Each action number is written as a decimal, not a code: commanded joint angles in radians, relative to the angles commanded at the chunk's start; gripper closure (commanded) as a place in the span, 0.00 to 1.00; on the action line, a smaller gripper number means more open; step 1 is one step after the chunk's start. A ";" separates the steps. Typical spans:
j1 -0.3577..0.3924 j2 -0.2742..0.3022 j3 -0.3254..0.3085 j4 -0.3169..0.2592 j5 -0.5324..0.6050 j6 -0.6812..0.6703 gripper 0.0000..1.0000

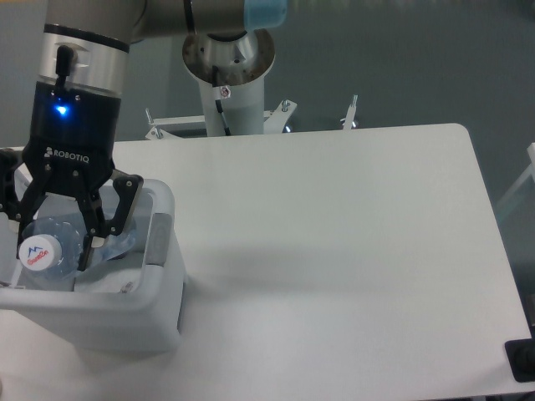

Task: Place the trash in the trash can
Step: 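Carry the bottle over the trash bin and lower it inside, then open the gripper to release the bottle and raise it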

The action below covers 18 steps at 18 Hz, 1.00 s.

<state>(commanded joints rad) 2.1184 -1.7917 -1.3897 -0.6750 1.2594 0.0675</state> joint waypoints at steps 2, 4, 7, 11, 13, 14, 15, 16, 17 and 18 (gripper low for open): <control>-0.009 0.003 -0.018 0.002 0.002 -0.002 0.37; -0.014 0.008 -0.023 0.000 0.000 -0.003 0.37; -0.015 0.005 -0.038 0.000 0.002 -0.005 0.35; -0.015 0.008 -0.083 0.000 0.002 -0.005 0.28; -0.015 0.009 -0.098 0.000 0.002 -0.006 0.28; -0.015 0.009 -0.101 0.000 0.002 -0.008 0.27; -0.015 0.009 -0.106 0.000 0.002 -0.006 0.26; -0.014 0.011 -0.106 0.000 0.002 -0.006 0.22; -0.014 0.012 -0.104 0.000 0.002 -0.006 0.17; -0.012 0.015 -0.104 -0.002 0.002 -0.006 0.13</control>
<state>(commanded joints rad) 2.1061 -1.7764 -1.4941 -0.6765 1.2609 0.0614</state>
